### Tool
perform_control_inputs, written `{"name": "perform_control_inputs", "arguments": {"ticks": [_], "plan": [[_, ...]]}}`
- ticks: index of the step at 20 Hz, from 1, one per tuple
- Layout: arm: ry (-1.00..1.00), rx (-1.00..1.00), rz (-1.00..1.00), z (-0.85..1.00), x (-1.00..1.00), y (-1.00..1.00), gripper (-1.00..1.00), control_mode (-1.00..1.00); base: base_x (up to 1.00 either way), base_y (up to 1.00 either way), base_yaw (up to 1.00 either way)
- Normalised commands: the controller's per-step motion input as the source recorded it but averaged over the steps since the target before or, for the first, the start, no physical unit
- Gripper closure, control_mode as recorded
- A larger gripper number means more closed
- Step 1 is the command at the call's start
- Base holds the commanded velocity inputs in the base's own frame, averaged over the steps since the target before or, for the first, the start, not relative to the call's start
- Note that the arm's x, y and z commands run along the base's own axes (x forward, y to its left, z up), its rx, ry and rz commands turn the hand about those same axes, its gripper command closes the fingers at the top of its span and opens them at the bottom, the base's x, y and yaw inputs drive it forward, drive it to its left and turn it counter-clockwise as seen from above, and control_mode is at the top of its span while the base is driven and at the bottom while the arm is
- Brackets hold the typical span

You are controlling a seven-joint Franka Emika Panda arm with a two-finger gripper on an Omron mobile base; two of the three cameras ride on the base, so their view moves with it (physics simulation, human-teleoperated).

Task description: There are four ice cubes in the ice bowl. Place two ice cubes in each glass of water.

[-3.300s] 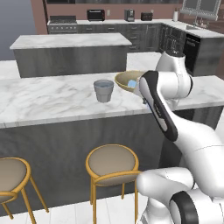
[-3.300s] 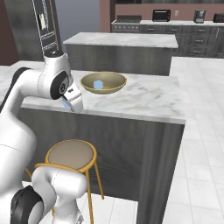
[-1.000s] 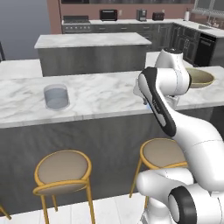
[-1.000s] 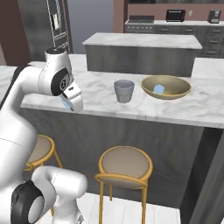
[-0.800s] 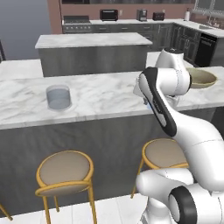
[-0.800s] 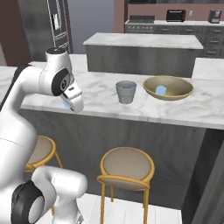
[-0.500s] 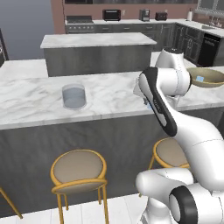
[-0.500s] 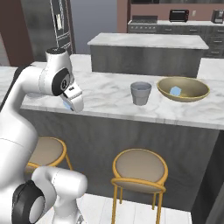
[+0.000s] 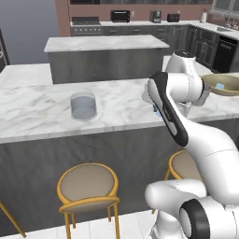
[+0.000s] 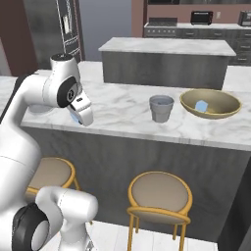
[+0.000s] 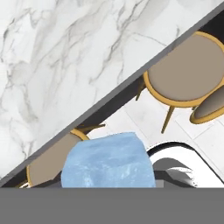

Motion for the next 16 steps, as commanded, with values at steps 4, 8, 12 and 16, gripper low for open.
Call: {"name": "perform_control_inputs", "arguments": {"ticks": [4,8,12,16], "plan": [[0.0,0.0,0.0,0.0,0.0,0.0,1.0,1.0,0.45,0.02,0.0],[0.0,0.0,0.0,0.0,0.0,0.0,1.0,1.0,0.4,0.12,0.0],[0.0,0.0,0.0,0.0,0.0,0.0,1.0,1.0,0.36,0.1,0.0],[-0.03,0.01,0.01,0.09,0.29,0.18,1.0,-1.0,0.08,0.04,0.0]]}}
